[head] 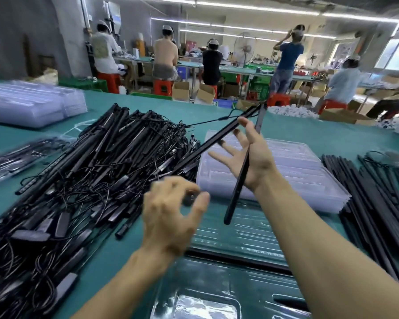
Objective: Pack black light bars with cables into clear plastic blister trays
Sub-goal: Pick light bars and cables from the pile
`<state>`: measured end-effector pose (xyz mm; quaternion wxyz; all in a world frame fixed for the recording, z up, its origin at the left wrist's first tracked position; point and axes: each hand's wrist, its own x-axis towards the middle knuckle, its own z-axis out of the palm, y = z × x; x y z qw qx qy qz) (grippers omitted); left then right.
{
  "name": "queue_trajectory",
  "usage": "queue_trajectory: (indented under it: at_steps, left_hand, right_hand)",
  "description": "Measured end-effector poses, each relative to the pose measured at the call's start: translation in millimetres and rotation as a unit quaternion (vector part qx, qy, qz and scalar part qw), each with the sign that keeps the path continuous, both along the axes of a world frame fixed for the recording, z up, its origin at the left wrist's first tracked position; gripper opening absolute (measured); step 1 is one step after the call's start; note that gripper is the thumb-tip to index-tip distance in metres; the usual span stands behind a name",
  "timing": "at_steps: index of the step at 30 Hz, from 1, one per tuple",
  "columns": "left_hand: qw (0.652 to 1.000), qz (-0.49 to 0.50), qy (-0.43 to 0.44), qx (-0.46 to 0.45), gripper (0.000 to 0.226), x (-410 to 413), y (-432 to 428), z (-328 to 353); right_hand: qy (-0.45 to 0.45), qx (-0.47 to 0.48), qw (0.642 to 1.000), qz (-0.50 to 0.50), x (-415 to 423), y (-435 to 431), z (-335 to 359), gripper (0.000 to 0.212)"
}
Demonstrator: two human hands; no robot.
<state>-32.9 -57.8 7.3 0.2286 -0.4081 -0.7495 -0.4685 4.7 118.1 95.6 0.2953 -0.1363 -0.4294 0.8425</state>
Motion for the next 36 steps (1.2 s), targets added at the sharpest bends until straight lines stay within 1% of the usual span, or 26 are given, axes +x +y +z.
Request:
queue_trajectory:
  at_steps: [1,2,3,4,5,7,8,10,12,14,15,17,18,19,22,24,25,26,28,29,30,32,33,34,35,36]
  left_hand:
    - [0.999,0.052,-0.006,-0.008,0.036,-12.9,-1.7,0.8]
    - [0.994,0.103,-0.016,-0.039,0.05,-26.3,-3.7,1.0]
    - [0.986,0.137,-0.032,-0.089,0.063,-40.5,-5.3,0.2]
    - [0.976,0.153,-0.05,-0.145,0.071,-52.9,-6.9,-2.2]
    - [0.965,0.155,-0.066,-0.201,0.068,-62.8,-7.9,-6.3]
    - [0.947,0.141,-0.078,-0.279,0.043,-76.8,-8.9,-17.9]
    - [0.945,0.134,-0.075,-0.29,0.031,-80.5,-10.3,-23.8]
    - [0.952,0.136,-0.072,-0.266,0.026,-82.5,-11.5,-33.1]
    - [0.95,0.15,-0.048,-0.27,0.027,-83.8,-9.8,-37.5]
    - [0.943,0.159,-0.058,-0.288,0.035,-86.8,-5.4,-37.9]
    - [0.948,0.155,-0.087,-0.263,0.036,-88.4,-3.5,-36.8]
    - [0.966,0.124,-0.187,-0.127,0.032,-92.0,-3.3,-34.7]
    - [0.964,0.098,-0.24,-0.055,0.034,-94.4,-5.1,-34.9]
    - [0.96,0.072,-0.271,-0.003,0.039,-96.1,-7.4,-34.7]
    - [0.947,0.015,-0.311,0.081,0.052,-100.7,-12.5,-31.6]
    - [0.942,-0.009,-0.321,0.093,0.055,-105.1,-13.1,-30.4]
    - [0.945,-0.011,-0.317,0.077,0.055,-105.7,-12.6,-30.3]
    - [0.953,-0.005,-0.3,0.047,0.054,-105.8,-11.7,-30.9]
    - [0.97,0.024,-0.238,-0.035,0.047,-103.4,-10.0,-32.6]
    - [0.976,0.049,-0.203,-0.069,0.041,-102.3,-8.3,-33.6]
    - [0.977,0.078,-0.172,-0.095,0.034,-100.9,-6.2,-34.7]
    - [0.971,0.143,-0.114,-0.154,0.026,-98.7,-2.0,-38.2]
    - [0.963,0.17,-0.084,-0.193,0.027,-98.4,0.6,-40.8]
    - [0.952,0.19,-0.065,-0.233,0.03,-98.3,3.4,-43.1]
    - [0.941,0.202,-0.059,-0.266,0.032,-99.4,7.1,-44.4]
    - [0.931,0.21,-0.068,-0.29,0.032,-101.1,11.5,-43.8]
  right_hand:
    - [0.002,0.02,1.0,-0.006,4.7,1.4,7.5,0.026]
    - [-0.002,0.044,0.999,-0.016,9.5,3.0,14.3,0.026]
    - [-0.003,0.062,0.998,-0.022,13.7,4.5,20.7,0.026]
    - [0.008,0.066,0.998,-0.024,17.9,5.7,26.8,0.026]
    - [0.029,0.054,0.998,-0.019,22.1,6.7,32.9,0.026]
    - [0.09,0.021,0.996,-0.003,29.0,7.8,44.0,0.026]
    - [0.118,0.003,0.993,0.004,30.7,8.6,48.6,0.025]
    - [0.146,-0.029,0.989,0.011,30.7,8.2,53.7,0.023]
    - [0.116,-0.016,0.993,-0.008,26.4,6.0,52.6,0.022]
    - [0.06,0.006,0.998,-0.026,15.6,1.0,48.5,0.024]
    - [0.032,0.008,0.999,-0.029,8.5,-1.5,45.3,0.027]
    - [-0.025,-0.005,0.999,-0.04,-7.2,-7.7,39.2,0.034]
    - [-0.053,-0.016,0.997,-0.051,-13.8,-10.8,35.8,0.037]
    - [-0.073,-0.023,0.995,-0.06,-19.9,-13.5,31.4,0.037]
    - [-0.126,-0.019,0.991,-0.046,-38.1,-19.8,14.0,0.04]
    - [-0.15,-0.027,0.988,0.0,-51.6,-24.2,2.3,0.039]
    - [-0.18,-0.01,0.983,0.018,-58.3,-27.9,-2.5,0.033]
    - [-0.237,0.046,0.97,0.028,-64.5,-32.4,-6.6,0.028]
    - [-0.351,0.195,0.915,0.047,-74.0,-41.8,-17.9,0.021]
    - [-0.375,0.247,0.891,0.063,-77.1,-45.8,-24.8,0.015]
    - [-0.385,0.278,0.876,0.088,-77.1,-50.3,-30.7,0.012]
    - [-0.388,0.338,0.846,0.138,-73.3,-58.4,-43.0,0.013]
    - [-0.387,0.377,0.828,0.148,-70.8,-61.5,-48.2,0.022]
    - [-0.379,0.418,0.812,0.149,-67.3,-65.2,-52.3,0.038]
    - [-0.363,0.455,0.8,0.146,-62.8,-69.2,-56.0,0.055]
    - [-0.343,0.489,0.789,0.143,-57.7,-74.4,-58.7,0.064]
